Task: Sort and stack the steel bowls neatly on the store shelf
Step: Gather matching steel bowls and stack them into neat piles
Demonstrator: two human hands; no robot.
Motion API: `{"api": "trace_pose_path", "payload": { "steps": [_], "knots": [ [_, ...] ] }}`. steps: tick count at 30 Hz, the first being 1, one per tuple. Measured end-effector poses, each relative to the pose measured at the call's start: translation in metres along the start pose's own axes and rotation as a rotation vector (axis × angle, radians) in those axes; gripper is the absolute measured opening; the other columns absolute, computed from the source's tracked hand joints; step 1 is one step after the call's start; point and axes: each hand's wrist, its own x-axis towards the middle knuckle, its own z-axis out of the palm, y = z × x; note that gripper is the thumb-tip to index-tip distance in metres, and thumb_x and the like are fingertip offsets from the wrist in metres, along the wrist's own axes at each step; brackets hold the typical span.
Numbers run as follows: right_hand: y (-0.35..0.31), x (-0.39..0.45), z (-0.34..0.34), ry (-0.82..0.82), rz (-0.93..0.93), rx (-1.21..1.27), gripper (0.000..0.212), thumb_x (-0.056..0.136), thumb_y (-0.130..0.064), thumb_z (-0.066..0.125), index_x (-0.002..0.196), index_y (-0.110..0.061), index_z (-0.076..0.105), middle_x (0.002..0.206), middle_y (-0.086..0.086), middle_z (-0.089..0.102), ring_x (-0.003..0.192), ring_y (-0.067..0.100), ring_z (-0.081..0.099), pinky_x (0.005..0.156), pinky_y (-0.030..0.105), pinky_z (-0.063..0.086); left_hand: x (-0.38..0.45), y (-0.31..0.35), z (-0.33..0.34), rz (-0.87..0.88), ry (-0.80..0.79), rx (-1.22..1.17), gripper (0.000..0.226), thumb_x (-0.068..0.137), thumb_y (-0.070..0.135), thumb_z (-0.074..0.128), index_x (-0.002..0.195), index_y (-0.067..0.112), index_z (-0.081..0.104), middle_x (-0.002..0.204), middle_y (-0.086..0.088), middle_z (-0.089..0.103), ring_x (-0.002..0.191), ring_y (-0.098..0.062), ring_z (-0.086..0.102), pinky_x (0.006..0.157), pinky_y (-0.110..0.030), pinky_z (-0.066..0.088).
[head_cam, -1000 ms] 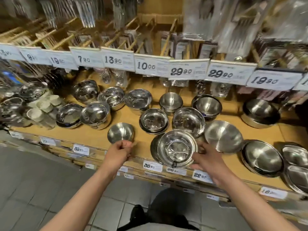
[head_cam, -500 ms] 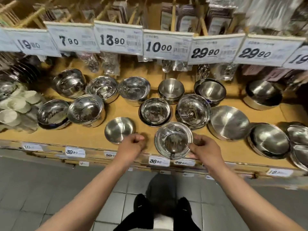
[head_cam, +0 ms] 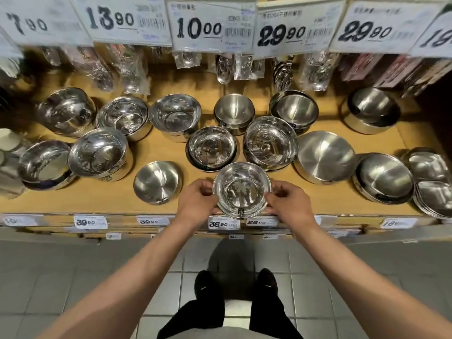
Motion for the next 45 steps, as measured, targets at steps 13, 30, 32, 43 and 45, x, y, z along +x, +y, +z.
{"api": "trace_pose_path", "payload": {
  "steps": [13, 30, 32, 43, 45],
  "knots": [
    [-0.006, 0.001, 0.001, -0.017, -0.097, -0.085, 0.026, 0.092, -0.003, 0.063, 0.109, -0.017, 0.077, 0.090, 0.001, 0.077, 0.062, 0.015, 0.075, 0.053, 0.017, 0.057, 0.002, -0.003, 0.000, 0.031, -0.016, -0.044, 0.032, 0.085, -0.009, 0.068, 0.112, 0.008, 0.069, 0.104, -0.013, 0.071, 0.085, -0.021, 0.069, 0.068, -0.035, 0.064],
    [0.002, 0.002, -0.002, -0.044, -0.157, -0.107, 0.020, 0.093, -0.008, 0.066, 0.109, -0.019, 0.071, 0.088, -0.002, 0.074, 0.065, 0.010, 0.075, 0.066, 0.027, 0.063, 0.003, -0.006, 0.000, 0.059, 0.014, 0.020, 0.023, 0.090, -0.001, 0.071, 0.109, 0.012, 0.071, 0.098, -0.008, 0.069, 0.077, -0.017, 0.067, 0.062, -0.022, 0.061],
    [0.002, 0.003, -0.002, -0.056, -0.157, -0.108, 0.019, 0.094, -0.009, 0.066, 0.111, -0.016, 0.071, 0.089, -0.001, 0.074, 0.065, 0.009, 0.075, 0.064, 0.024, 0.062, 0.003, -0.005, 0.000, 0.073, 0.019, 0.046, 0.023, 0.091, -0.002, 0.069, 0.111, 0.010, 0.072, 0.095, -0.007, 0.070, 0.073, -0.017, 0.067, 0.063, -0.024, 0.062],
    [0.003, -0.001, -0.003, -0.122, -0.200, -0.110, 0.030, 0.095, -0.018, 0.067, 0.125, -0.014, 0.069, 0.111, 0.012, 0.075, 0.096, 0.021, 0.073, 0.081, 0.042, 0.063, -0.008, 0.007, 0.002, 0.087, 0.083, 0.154, 0.021, 0.091, -0.001, 0.071, 0.111, 0.004, 0.074, 0.091, -0.014, 0.075, 0.055, -0.020, 0.064, 0.061, -0.034, 0.064],
    [0.003, 0.001, -0.004, -0.116, -0.217, -0.171, 0.032, 0.095, -0.024, 0.067, 0.124, -0.010, 0.070, 0.111, 0.012, 0.074, 0.102, 0.025, 0.071, 0.089, 0.047, 0.060, -0.010, 0.010, 0.004, 0.093, 0.096, 0.169, 0.020, 0.090, -0.002, 0.071, 0.109, 0.003, 0.073, 0.087, -0.012, 0.074, 0.051, -0.018, 0.064, 0.053, -0.031, 0.061]
  ]
}}
